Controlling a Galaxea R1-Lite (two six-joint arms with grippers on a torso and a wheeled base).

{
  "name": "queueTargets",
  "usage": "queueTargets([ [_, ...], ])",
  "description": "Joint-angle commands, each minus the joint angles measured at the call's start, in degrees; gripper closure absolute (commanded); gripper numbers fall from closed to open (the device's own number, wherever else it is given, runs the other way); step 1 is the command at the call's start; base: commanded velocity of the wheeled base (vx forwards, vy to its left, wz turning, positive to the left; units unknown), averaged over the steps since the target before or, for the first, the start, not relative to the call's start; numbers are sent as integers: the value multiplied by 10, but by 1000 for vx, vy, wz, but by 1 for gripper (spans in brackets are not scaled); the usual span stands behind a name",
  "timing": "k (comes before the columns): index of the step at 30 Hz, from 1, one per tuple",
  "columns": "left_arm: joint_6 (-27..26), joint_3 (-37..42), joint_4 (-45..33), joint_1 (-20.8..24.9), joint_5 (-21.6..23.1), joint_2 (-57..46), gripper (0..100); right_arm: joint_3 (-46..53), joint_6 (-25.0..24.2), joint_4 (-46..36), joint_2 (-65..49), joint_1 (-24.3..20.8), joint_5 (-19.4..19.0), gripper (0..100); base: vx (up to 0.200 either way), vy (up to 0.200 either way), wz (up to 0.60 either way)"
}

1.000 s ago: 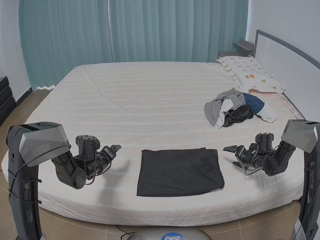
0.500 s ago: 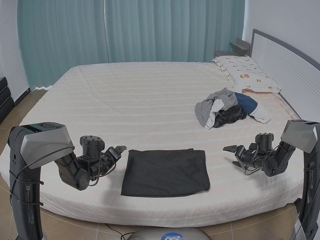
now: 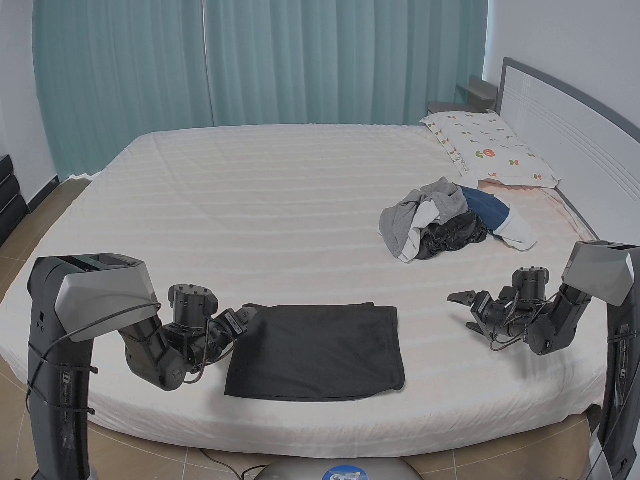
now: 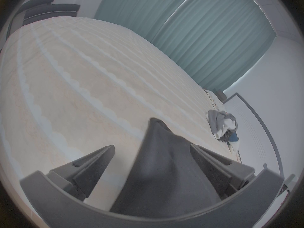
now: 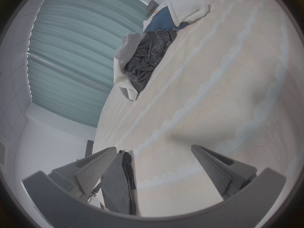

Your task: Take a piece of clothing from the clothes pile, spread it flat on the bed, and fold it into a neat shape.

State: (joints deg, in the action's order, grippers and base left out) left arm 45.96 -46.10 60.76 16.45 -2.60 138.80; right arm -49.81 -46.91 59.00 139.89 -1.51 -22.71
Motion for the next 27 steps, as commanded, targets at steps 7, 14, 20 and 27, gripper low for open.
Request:
queueTargets([
  [7, -2, 11, 25, 9, -1, 9, 0, 2, 4, 1, 3, -1, -1, 0, 0, 0, 0],
  [14, -6, 16, 31, 23, -1, 9, 0, 2, 4, 1, 3, -1, -1, 0, 0, 0, 0],
  [20, -9, 17, 31, 25, -1, 10, 0, 2, 4, 1, 3, -1, -1, 0, 0, 0, 0],
  [27, -10, 15, 30, 26, -1, 13, 100, 2, 4, 1, 3, -1, -1, 0, 0, 0, 0],
])
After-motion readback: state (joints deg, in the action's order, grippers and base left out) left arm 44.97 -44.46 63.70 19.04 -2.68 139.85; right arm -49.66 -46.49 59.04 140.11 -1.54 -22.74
